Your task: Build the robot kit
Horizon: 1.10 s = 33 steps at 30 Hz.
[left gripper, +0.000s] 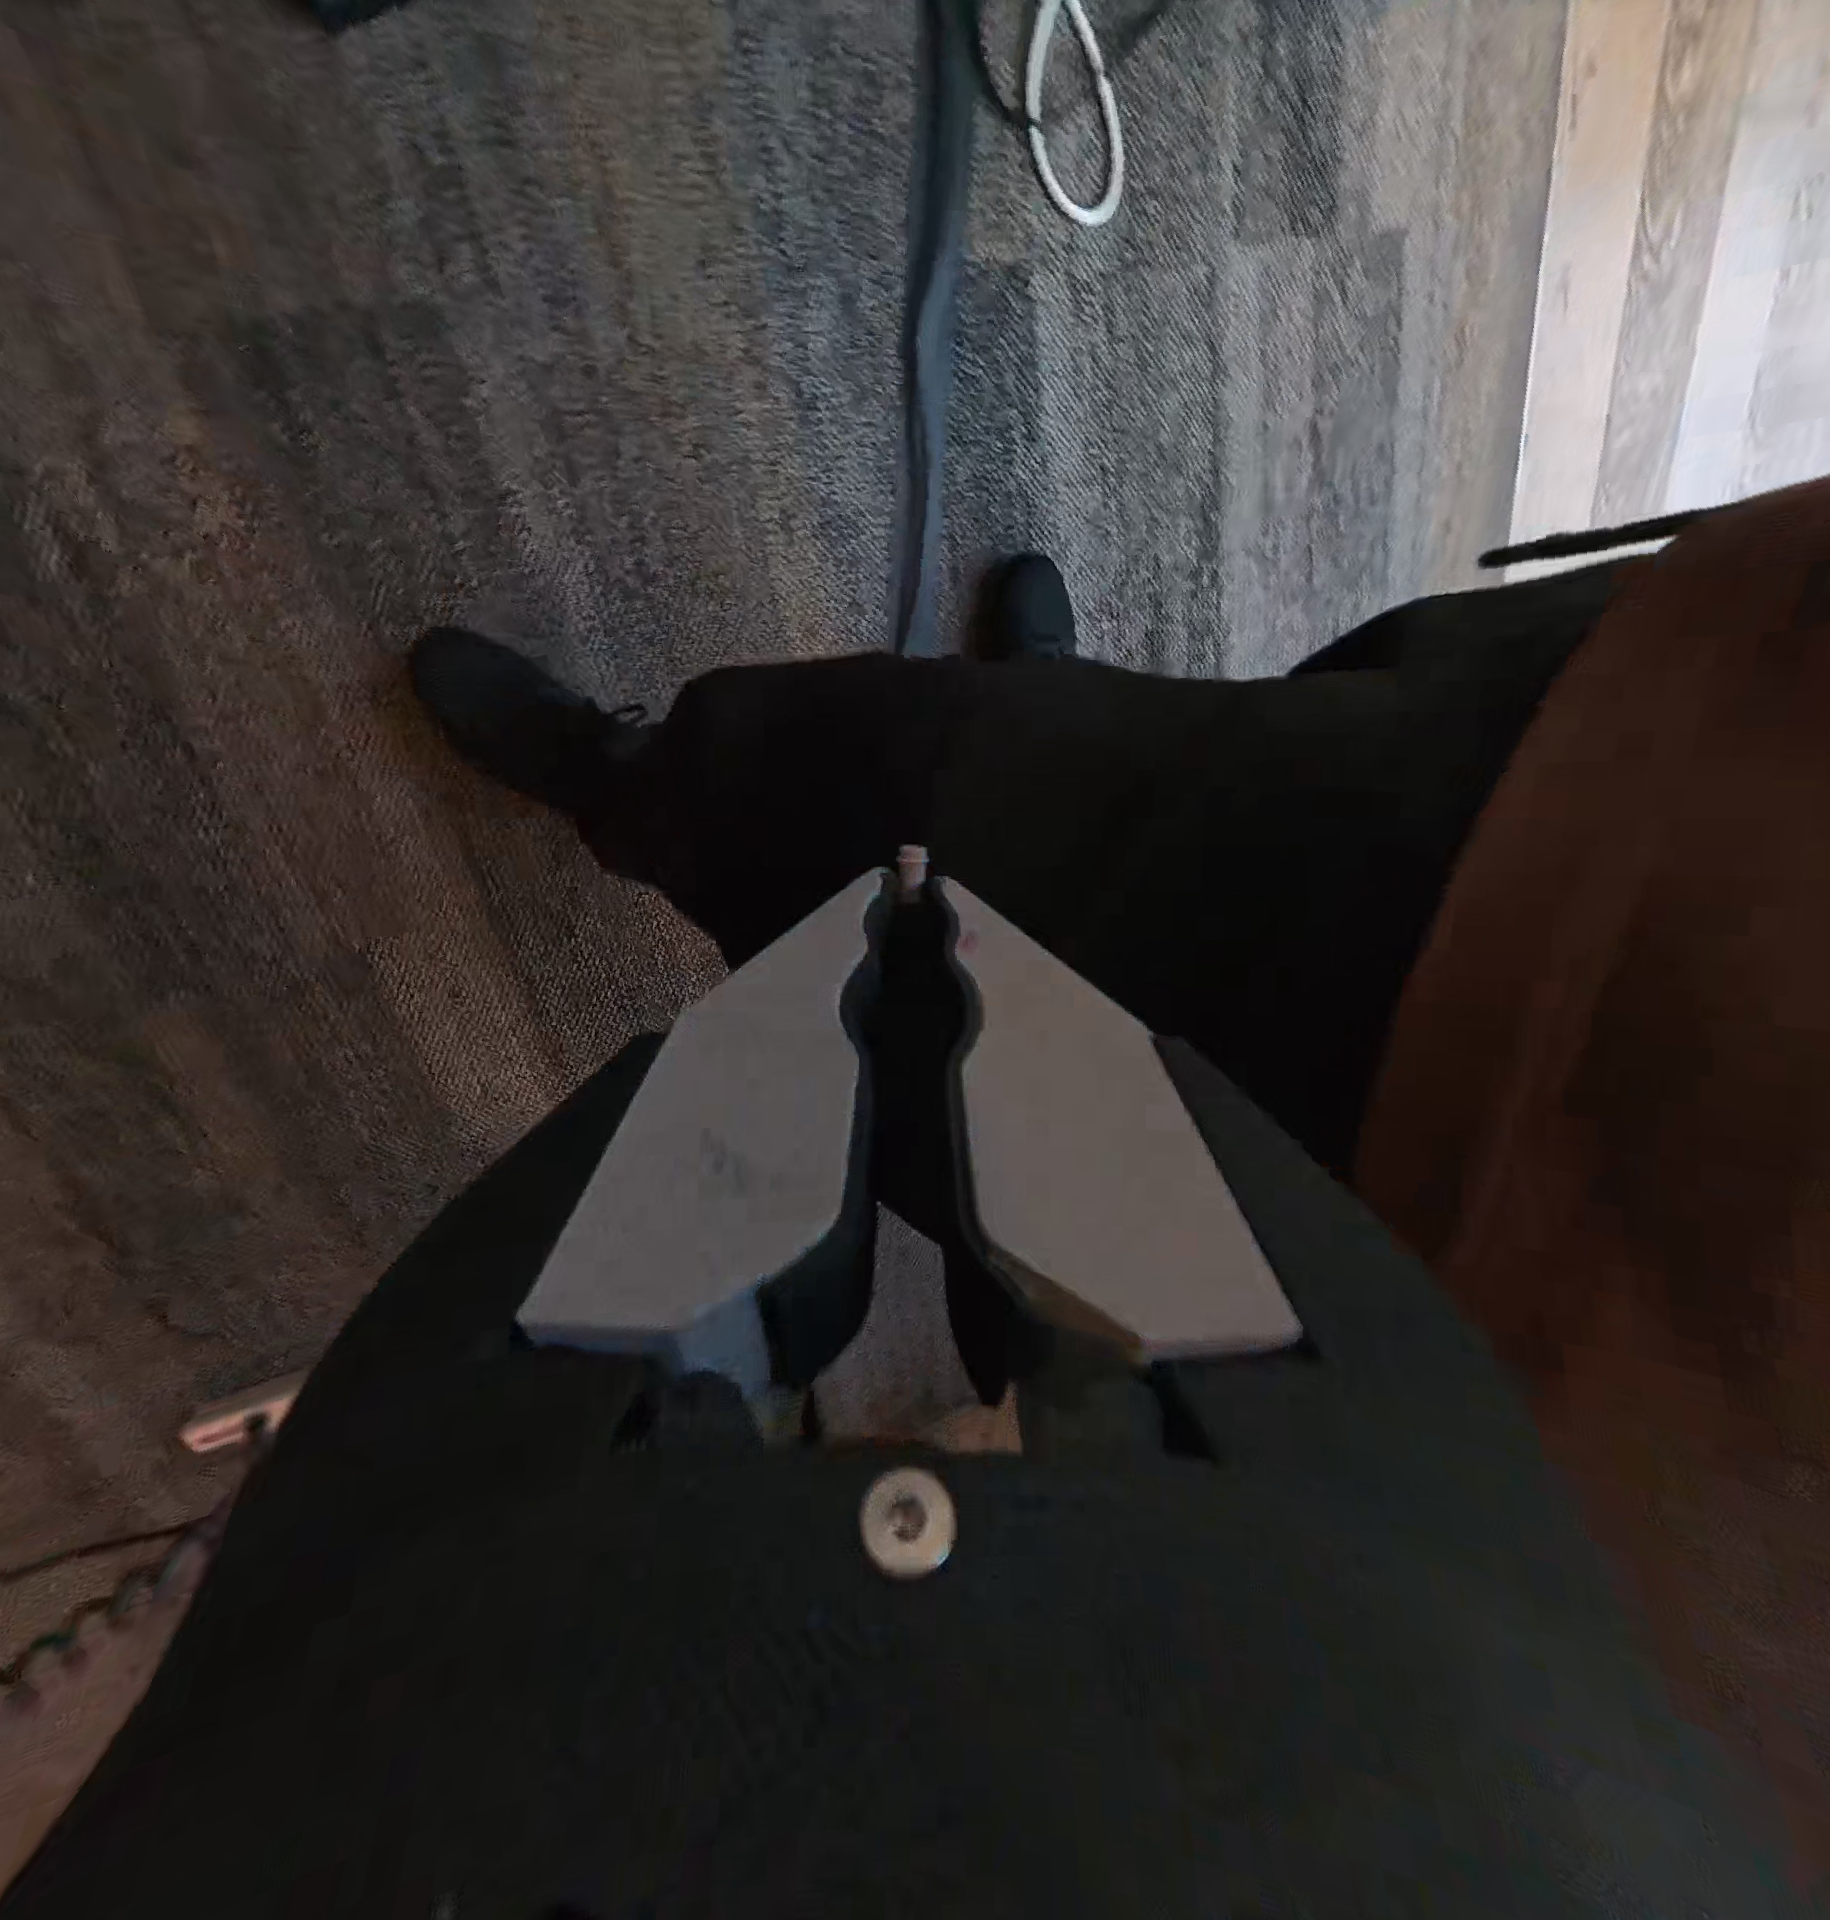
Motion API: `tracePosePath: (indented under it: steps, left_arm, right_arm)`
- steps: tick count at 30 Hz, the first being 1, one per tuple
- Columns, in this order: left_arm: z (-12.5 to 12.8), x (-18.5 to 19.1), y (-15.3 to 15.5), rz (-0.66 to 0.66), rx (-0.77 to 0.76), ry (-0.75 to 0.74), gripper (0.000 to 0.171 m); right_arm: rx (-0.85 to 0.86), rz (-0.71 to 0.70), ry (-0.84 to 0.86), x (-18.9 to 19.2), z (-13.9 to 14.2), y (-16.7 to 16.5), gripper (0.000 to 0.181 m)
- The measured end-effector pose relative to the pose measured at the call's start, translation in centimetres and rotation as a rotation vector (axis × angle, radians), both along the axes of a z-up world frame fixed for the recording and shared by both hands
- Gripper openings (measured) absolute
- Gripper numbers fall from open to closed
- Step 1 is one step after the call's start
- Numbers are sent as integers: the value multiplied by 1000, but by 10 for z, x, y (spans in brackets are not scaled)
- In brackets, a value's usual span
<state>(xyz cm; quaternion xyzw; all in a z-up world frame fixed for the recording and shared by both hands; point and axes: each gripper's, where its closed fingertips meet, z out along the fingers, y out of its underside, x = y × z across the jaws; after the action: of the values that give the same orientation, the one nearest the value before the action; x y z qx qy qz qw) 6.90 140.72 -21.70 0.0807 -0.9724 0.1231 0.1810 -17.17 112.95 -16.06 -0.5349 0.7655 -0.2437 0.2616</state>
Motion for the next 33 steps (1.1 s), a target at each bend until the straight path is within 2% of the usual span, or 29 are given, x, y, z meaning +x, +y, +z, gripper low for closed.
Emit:
tracePosePath:
  steps: [3, 6, 9, 11, 14, 19, 23, 27, 30, 33]
  left_arm:
    - [-13, 37, 40, 170, -37, 4, 1]
    - [-27, 87, 68, 297, -100, 25, 1]
    - [-37, 153, 92, 343, -183, 38, 1]
    - [-40, 202, 116, 340, -212, 16, 1]
    - [-33, 273, 142, 394, -255, 25, 1]
    - [-17, 412, 148, 453, -355, -17, 1]
    - [-4, 532, 140, 489, -423, -49, 1]
    - [8, 646, 153, 510, -447, -128, 1]
    - [3, 725, 190, 579, -410, -167, 1]
    - [-8, 789, 248, 666, -295, -194, 1]
  right_arm:
    - [-24, 119, -65, 94, 26, 15, 7]
    - [-43, 224, -93, 193, 39, 45, 7]
    - [-67, 286, -93, 297, 45, 82, 7]
    - [-13, 259, -86, 366, 48, 109, 7]
    - [101, 282, -108, 469, 62, 158, 7]
    - [48, 467, -122, 621, 78, 220, 6]
    - [73, 658, -137, 745, 74, 272, 7]
    - [101, 819, -196, 898, 52, 326, 7]
    - [197, 848, -263, 1031, 36, 359, 7]
    - [235, 919, -269, 1153, 28, 382, 6]
